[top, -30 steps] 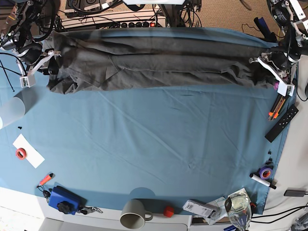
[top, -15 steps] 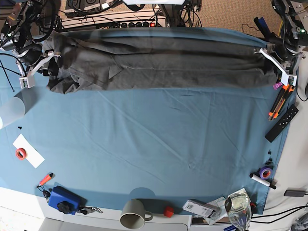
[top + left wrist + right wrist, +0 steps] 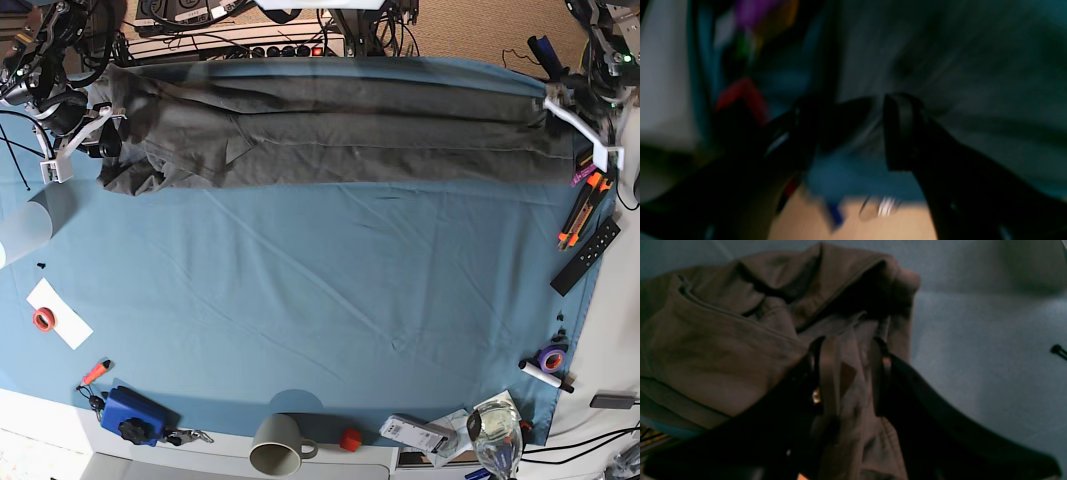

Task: Fold the T-shirt properly
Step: 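Hold the strip ends and tighten the fold with both grippers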

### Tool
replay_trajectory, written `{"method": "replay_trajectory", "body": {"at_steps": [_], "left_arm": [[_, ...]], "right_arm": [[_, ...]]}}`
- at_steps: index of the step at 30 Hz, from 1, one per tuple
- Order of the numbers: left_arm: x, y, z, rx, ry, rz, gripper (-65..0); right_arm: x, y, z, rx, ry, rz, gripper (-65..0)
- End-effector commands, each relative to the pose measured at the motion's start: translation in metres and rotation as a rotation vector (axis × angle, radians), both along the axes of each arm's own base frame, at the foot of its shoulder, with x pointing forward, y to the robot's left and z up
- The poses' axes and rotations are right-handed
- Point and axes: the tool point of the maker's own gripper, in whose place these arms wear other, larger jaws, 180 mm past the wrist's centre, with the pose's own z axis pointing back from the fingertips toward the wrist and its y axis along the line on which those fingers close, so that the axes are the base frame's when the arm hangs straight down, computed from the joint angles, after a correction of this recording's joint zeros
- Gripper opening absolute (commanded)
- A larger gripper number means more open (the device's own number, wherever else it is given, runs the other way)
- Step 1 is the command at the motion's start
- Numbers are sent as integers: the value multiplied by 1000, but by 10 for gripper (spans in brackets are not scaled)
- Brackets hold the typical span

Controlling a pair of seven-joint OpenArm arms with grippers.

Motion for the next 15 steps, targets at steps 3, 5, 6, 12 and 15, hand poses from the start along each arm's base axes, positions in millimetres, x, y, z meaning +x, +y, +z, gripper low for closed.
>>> {"method": "replay_trajectory", "body": {"at_steps": [3,5,6,12,15], "left_arm": [[26,-1,22,16,-105,-34,-334],[32,2,24,27,-116,-28,-326],[31,5,21,35,-104,-21,-325],[7,19,-32,-46,46,77,-325],[-1,8,-50,-157,96,77,-325]], "right_arm": [[7,-4,11,-18,-39,6,-489],[7,-4,11,-20,-37,6,-489],[7,-4,11,-20,-37,6,-489],[7,-4,11,-19,-38,6,-489],[7,-4,11,-20,-38,6,-488]]}}
